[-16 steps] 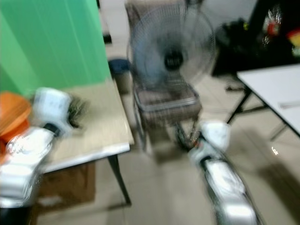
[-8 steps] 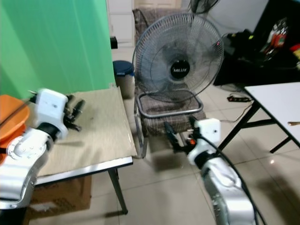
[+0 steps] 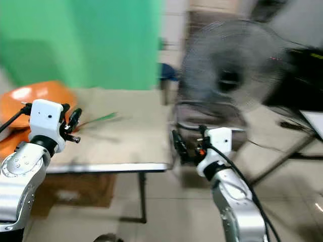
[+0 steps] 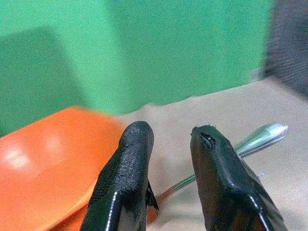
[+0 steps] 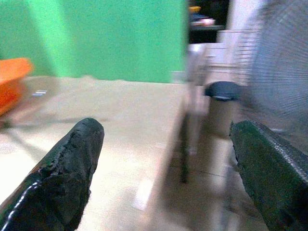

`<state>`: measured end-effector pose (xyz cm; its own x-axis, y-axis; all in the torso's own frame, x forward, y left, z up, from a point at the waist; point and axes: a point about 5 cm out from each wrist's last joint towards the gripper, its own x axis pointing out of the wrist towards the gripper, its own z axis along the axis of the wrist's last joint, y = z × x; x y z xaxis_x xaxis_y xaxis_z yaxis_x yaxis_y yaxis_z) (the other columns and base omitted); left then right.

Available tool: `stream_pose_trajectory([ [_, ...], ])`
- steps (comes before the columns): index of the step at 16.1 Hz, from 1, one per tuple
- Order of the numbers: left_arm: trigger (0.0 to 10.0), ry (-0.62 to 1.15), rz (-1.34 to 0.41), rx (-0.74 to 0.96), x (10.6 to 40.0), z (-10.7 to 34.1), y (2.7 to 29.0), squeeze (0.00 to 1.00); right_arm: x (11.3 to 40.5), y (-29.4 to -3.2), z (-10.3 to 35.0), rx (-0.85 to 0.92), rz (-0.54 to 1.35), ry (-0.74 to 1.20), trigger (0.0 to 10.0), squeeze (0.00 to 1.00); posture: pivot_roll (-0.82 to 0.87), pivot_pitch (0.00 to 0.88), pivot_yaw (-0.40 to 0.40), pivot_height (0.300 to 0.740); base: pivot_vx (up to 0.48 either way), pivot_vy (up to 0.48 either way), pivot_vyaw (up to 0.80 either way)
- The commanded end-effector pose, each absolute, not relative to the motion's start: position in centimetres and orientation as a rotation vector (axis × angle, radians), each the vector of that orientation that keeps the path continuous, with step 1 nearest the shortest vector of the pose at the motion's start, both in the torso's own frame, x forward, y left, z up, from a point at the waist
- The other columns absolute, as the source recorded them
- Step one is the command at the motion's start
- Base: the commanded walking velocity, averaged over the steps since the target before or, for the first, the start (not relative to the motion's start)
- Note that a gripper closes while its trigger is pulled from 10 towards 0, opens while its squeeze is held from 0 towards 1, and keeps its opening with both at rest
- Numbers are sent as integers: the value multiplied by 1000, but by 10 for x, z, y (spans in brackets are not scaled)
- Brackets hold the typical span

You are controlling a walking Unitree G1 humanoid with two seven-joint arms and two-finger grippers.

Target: Setting the table

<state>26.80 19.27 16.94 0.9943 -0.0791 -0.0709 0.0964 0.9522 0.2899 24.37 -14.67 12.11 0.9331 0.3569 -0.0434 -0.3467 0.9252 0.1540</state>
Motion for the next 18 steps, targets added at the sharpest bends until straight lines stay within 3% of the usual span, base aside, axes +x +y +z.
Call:
stream_pose_trajectory([
  [1,10000,51,-89,311,269,171,189,0,244,-150,121,142,349,71,10000,0,141,0,-37,740,0,-480,800],
  [8,10000,49,-103,315,269,172,188,0,249,-147,120,162,323,65,10000,0,147,0,-34,740,0,-411,800],
  [12,10000,55,-159,308,261,162,179,0,246,-145,117,189,322,73,10000,0,150,0,-41,740,0,0,0],
  [14,10000,66,-144,220,249,146,185,0,243,-156,110,226,179,82,10000,0,146,0,-36,740,0,0,0],
  [18,10000,71,-167,231,242,140,184,0,242,-154,110,145,211,72,10000,0,146,0,-38,740,0,0,0],
])
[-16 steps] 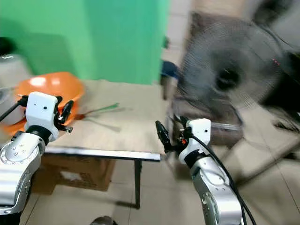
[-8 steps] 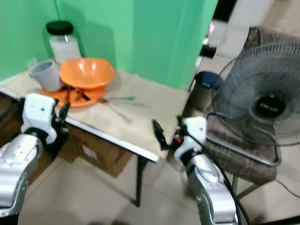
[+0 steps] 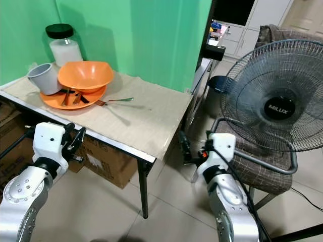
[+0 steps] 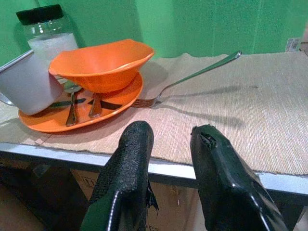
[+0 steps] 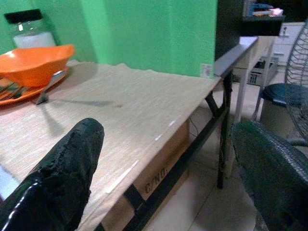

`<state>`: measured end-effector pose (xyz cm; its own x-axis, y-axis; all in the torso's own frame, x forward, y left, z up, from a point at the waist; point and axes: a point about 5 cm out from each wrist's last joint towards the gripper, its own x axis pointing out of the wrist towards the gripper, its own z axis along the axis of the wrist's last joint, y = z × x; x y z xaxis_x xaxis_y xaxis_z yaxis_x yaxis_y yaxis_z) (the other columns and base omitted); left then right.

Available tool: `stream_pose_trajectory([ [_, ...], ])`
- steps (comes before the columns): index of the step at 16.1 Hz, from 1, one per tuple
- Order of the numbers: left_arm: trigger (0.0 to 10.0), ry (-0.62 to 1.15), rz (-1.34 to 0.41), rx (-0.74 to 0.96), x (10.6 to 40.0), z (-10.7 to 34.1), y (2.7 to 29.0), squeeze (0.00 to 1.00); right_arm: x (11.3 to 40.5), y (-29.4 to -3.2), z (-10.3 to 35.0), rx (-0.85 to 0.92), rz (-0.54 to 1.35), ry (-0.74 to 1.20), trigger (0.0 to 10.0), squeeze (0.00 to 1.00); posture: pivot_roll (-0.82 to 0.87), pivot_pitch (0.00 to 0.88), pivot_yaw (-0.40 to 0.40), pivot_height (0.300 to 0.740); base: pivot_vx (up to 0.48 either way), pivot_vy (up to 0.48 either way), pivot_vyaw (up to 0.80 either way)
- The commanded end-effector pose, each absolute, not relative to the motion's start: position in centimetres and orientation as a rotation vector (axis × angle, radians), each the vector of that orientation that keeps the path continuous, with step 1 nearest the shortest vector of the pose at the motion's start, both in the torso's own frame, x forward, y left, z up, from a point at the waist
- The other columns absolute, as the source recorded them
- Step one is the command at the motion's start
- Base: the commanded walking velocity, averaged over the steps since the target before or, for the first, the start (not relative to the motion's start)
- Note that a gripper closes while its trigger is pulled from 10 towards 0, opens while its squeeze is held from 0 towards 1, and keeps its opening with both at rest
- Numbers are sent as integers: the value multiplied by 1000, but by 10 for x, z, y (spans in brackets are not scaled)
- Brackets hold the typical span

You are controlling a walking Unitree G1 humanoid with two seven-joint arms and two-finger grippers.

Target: Setting the table

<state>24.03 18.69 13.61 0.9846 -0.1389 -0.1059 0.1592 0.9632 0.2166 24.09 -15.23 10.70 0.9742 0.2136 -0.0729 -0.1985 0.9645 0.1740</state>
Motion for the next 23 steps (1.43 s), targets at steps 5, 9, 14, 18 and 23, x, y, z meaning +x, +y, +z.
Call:
stream_pose_trajectory([
  [5,10000,26,-182,236,243,148,183,0,244,-144,112,159,282,69,10000,0,164,0,-51,740,333,0,800],
  [9,10000,22,-188,255,242,149,184,0,246,-136,113,159,340,65,10000,0,175,0,-59,740,363,0,800],
  [14,10000,33,-215,271,241,147,182,0,247,-143,116,178,365,62,10000,0,178,0,-62,740,142,0,241],
  [18,10000,42,-238,281,241,145,180,0,250,-155,126,105,479,46,10000,51,177,0,-70,740,0,0,0],
  [23,10000,105,-372,303,239,138,177,0,279,-153,158,2,646,98,10000,1000,162,0,-76,740,0,0,0],
])
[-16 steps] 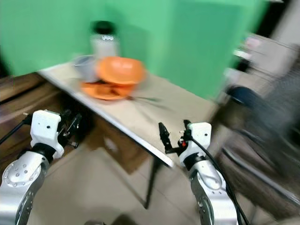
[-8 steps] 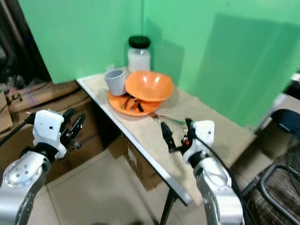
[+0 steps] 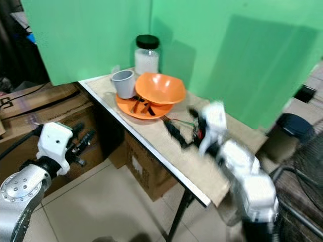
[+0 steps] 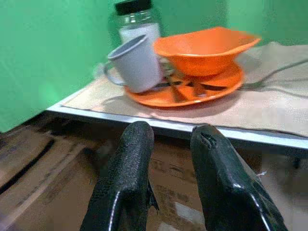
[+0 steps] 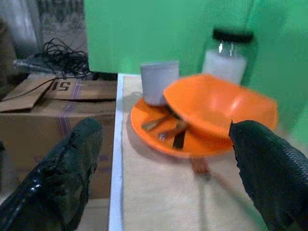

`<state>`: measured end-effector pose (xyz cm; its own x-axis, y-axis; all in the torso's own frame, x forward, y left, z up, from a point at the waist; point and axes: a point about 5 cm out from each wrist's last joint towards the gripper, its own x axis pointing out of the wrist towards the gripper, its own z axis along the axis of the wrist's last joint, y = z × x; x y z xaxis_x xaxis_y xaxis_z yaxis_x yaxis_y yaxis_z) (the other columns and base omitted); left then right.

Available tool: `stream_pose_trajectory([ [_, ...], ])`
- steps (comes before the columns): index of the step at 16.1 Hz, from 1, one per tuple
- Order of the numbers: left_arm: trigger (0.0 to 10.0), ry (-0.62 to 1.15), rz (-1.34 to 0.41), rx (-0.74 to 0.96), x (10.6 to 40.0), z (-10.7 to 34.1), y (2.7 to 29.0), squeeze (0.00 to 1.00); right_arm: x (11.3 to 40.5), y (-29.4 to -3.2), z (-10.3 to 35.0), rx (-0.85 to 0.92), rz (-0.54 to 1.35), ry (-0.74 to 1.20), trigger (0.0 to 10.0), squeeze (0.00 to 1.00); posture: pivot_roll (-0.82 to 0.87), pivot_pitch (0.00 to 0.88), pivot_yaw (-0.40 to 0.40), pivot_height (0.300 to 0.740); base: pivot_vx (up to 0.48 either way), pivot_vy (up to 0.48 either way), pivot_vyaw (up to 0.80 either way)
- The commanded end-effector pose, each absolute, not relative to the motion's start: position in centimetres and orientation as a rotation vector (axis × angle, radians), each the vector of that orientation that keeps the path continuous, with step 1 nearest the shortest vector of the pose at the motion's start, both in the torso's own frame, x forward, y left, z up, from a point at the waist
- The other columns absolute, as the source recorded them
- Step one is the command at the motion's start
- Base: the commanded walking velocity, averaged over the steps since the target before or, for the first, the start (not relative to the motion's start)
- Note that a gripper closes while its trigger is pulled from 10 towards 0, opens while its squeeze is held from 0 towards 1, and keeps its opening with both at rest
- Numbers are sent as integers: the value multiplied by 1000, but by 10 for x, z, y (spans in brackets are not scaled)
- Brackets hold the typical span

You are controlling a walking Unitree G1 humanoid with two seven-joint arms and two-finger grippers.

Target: Setting the table

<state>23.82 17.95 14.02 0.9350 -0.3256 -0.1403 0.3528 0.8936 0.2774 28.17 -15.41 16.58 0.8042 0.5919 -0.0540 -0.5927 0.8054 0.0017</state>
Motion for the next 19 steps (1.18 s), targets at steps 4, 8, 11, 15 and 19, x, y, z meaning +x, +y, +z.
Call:
stream_pose_trajectory([
  [4,10000,120,-469,324,240,138,172,0,312,-151,173,-28,639,151,10000,1000,152,0,-73,740,0,0,0],
  [8,10000,129,-521,337,240,138,170,0,343,-152,193,-108,596,249,10000,1000,139,0,-76,740,0,0,0],
  [11,10000,133,-552,343,241,139,168,0,353,-146,195,-209,629,387,10000,275,131,0,-76,740,0,0,0],
  [15,10000,146,-568,340,242,137,168,0,359,-140,192,-261,635,518,10000,0,123,0,-77,740,0,0,0],
  [19,10000,158,-585,338,242,135,166,0,371,-126,190,-324,583,581,10000,0,120,0,-77,740,0,0,0],
])
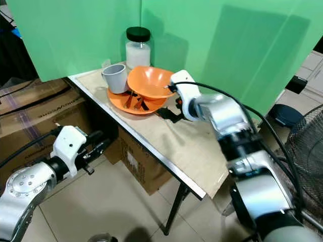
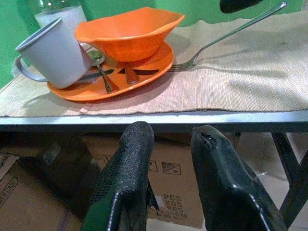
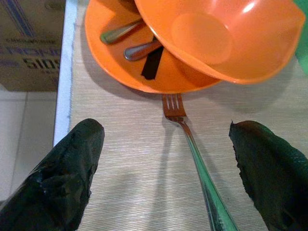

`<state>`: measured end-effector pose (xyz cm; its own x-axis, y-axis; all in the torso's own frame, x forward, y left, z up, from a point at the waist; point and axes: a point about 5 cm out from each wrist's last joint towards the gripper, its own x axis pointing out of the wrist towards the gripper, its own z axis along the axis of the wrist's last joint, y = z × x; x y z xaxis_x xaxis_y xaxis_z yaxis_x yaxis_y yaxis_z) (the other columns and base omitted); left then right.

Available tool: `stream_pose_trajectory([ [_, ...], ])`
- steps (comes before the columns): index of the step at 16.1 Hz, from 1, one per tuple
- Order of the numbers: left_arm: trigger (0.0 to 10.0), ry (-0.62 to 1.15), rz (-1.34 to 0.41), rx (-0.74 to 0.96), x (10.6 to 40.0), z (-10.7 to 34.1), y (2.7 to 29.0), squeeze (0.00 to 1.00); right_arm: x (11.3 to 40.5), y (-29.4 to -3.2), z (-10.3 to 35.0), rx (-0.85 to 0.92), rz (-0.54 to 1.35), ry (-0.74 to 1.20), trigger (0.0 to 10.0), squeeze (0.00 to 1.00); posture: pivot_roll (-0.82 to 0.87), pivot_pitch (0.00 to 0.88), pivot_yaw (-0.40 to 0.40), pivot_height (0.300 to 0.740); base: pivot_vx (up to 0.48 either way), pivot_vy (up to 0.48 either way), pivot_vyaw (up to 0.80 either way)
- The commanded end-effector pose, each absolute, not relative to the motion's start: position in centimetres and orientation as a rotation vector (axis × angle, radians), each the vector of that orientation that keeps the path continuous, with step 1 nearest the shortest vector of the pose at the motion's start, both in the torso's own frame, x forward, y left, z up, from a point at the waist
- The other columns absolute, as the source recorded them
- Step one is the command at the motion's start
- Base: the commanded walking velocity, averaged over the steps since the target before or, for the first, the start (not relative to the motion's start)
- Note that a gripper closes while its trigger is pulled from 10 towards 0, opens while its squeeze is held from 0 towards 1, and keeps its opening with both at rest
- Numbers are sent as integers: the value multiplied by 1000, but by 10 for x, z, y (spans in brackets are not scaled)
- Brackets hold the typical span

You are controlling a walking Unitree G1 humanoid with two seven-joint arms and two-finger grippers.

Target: Setting the table

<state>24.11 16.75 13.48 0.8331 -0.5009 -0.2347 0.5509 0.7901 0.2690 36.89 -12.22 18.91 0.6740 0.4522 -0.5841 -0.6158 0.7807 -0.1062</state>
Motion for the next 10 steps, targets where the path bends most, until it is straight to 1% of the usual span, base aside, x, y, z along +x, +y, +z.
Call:
stream_pose_trajectory([
  [1,10000,160,-588,339,242,135,165,0,374,-123,188,-357,565,603,10000,0,122,0,-80,740,0,0,0],
  [4,10000,168,-593,339,241,133,165,0,380,-119,177,-396,515,652,10000,0,126,0,-88,740,0,0,0],
  [5,10000,169,-595,339,240,133,165,0,381,-118,173,-395,507,666,9725,0,129,0,-91,740,0,0,0],
  [6,10000,170,-592,334,239,133,165,0,383,-118,167,-390,483,679,8353,0,131,0,-94,740,0,0,0],
  [7,10000,171,-593,333,239,133,165,0,384,-118,163,-392,467,686,7843,0,133,0,-96,740,0,0,0],
  [10,10000,174,-600,335,238,133,165,0,387,-118,157,-396,439,697,7059,0,134,0,-97,740,0,0,0],
])
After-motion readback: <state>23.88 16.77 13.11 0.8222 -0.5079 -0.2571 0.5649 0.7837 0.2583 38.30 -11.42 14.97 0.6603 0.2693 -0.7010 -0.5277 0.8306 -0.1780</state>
